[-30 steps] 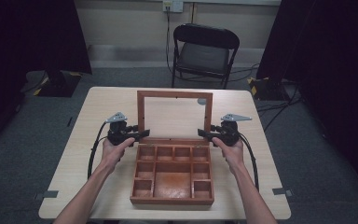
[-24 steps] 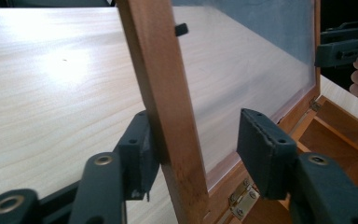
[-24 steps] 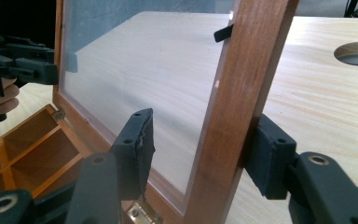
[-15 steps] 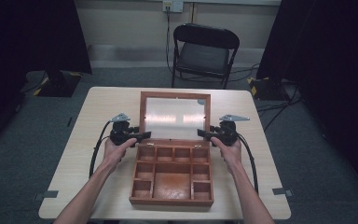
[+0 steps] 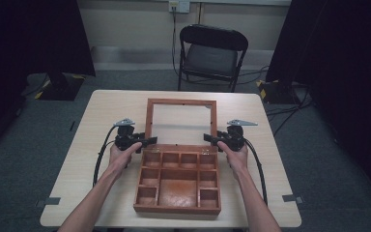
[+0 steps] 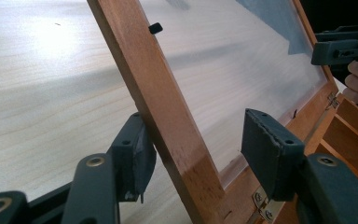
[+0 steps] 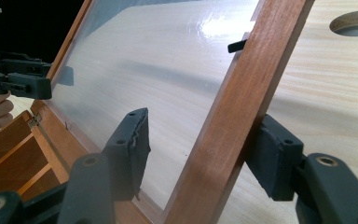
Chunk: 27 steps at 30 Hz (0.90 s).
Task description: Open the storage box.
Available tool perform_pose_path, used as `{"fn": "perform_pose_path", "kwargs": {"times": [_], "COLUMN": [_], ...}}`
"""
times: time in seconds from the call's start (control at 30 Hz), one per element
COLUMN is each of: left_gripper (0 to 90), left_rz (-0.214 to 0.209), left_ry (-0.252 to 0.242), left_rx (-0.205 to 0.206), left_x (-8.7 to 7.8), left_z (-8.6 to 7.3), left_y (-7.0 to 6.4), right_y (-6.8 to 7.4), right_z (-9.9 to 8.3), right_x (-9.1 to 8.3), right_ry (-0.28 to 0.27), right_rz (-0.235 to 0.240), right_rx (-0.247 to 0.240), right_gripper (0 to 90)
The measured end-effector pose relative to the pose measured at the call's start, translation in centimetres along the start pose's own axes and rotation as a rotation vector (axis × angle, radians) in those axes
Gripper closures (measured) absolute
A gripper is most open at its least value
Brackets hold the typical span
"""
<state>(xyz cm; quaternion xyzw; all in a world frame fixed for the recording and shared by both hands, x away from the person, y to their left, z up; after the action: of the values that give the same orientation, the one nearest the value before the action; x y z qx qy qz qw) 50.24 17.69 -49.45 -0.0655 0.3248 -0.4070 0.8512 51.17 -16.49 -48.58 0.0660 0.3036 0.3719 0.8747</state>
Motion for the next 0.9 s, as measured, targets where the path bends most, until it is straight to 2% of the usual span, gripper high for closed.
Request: {"fn": "perform_pose_path", "kwargs": {"times": [0.2,0.33,0.47,0.57,0.6,0.7,0.77,0.83,0.9], "left_gripper": [41.4,37.8,35.7,29.0,28.2,27.5,27.2,24.8,24.7], "left_rz": [0.005,0.002,-0.007,0.016,0.010,0.006,0.000,0.011,0.000], "left_ry": [0.012,0.030,0.039,0.062,0.065,0.057,0.059,0.068,0.065], "left_rx": [0.003,-0.011,-0.041,-0.052,-0.068,-0.084,-0.104,-0.108,-0.123], "left_x": [0.2,0.5,0.7,0.9,1.0,1.0,1.1,1.1,1.2], "left_z": [-0.1,-0.3,-0.5,-0.7,-0.8,-1.0,-1.2,-1.2,-1.3], "left_y": [0.0,0.2,0.3,0.5,0.6,0.7,0.8,0.9,1.0], "right_y": [-0.1,-0.2,-0.3,-0.4,-0.5,-0.8,-0.9,-0.9,-1.1], "right_z": [-0.1,-0.4,-0.6,-0.8,-1.0,-1.4,-1.4,-1.4,-1.6], "right_x": [0.3,0.8,1.1,1.3,1.5,1.7,1.8,1.9,1.9], "right_ry": [0.008,0.027,0.045,0.068,0.087,0.097,0.110,0.125,0.129], "right_rz": [-0.009,-0.010,-0.018,-0.050,-0.048,-0.036,-0.033,-0.049,-0.035], "right_rx": [0.008,0.021,0.038,0.040,0.048,0.082,0.096,0.090,0.115], "right_gripper": [39.2,34.6,30.7,24.8,23.4,22.7,22.2,20.5,20.3]}}
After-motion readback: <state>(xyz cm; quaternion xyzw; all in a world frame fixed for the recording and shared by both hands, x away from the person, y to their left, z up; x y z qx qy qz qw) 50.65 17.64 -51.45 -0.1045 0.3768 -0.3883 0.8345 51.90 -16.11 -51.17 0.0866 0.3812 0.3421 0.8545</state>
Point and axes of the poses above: each handheld gripper's, and its own axes: x roughly forward along the jaws, z roughly out of its top, y roughly to its left, the point moved 4 cm from there along x, roughly forward along the jaws, and after that the axes turned 3 degrees about y, right-handed, at the moved point
